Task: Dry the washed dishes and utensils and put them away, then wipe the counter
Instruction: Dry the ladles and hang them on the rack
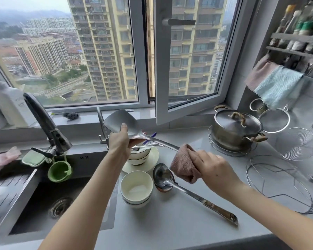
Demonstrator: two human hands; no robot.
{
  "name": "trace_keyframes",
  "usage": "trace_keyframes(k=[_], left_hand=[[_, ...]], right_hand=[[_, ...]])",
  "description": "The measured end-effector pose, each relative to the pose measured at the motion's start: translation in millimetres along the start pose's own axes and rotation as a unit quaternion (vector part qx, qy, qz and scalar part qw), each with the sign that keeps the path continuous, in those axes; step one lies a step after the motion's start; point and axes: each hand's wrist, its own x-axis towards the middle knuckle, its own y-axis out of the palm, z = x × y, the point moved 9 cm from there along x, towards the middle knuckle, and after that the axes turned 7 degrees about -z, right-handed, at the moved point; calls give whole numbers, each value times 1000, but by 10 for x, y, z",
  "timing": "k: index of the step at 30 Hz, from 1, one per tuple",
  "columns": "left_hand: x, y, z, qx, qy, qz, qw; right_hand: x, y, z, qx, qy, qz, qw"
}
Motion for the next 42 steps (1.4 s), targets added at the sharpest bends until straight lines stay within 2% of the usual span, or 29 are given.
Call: trace_keyframes(k=[7,9,10,11,13,14,16,18,20,23,25,28,32,34,37,38,40,41,42], left_hand=[[88,-157,29,-23,-2,10,1000],[111,-170,20,-19,-3,21,1000],[107,-171,-8,-22,2,27,999],[120,-184,-44,-29,9,31,999],[194,-268,-156,-43,34,20,998],[229,-315,-216,-45,47,12,998],[216,-309,-281,-7,69,20,997],[9,-78,-235,78,86,86,989],[-317,275,-100,155,93,189,965],[-749,693,115,257,112,311,908],[-831,808,166,300,135,338,882],[-811,819,232,270,103,336,896],[-959,633,739,232,-18,315,920],[-978,519,923,228,-12,272,935],[-915,413,916,271,50,218,936],[-882,367,864,301,71,211,927],[-763,171,804,376,96,188,902],[-693,44,807,409,87,176,891],[-634,-56,826,433,65,168,883]], right_hand=[[-383,-4,-259,176,46,83,980],[-528,73,-375,250,90,102,958],[-573,92,-442,318,145,120,929],[-612,100,-533,406,226,120,877],[-698,96,-728,542,381,86,744],[-662,25,-828,555,420,45,717],[-436,-106,-915,568,447,-13,692],[-90,-129,-817,614,432,-20,660],[266,-23,-598,645,430,5,632],[713,142,-280,675,406,40,615],[794,227,-272,670,455,2,587],[743,298,-395,642,519,-84,558],[642,293,-760,569,593,-204,532],[547,366,-909,557,612,-230,512],[440,328,-1002,513,618,-214,556],[369,221,-1125,481,629,-233,564],[156,-123,-1500,411,649,-322,553],[82,-319,-1692,374,639,-347,575],[48,-426,-1807,328,620,-325,634]])
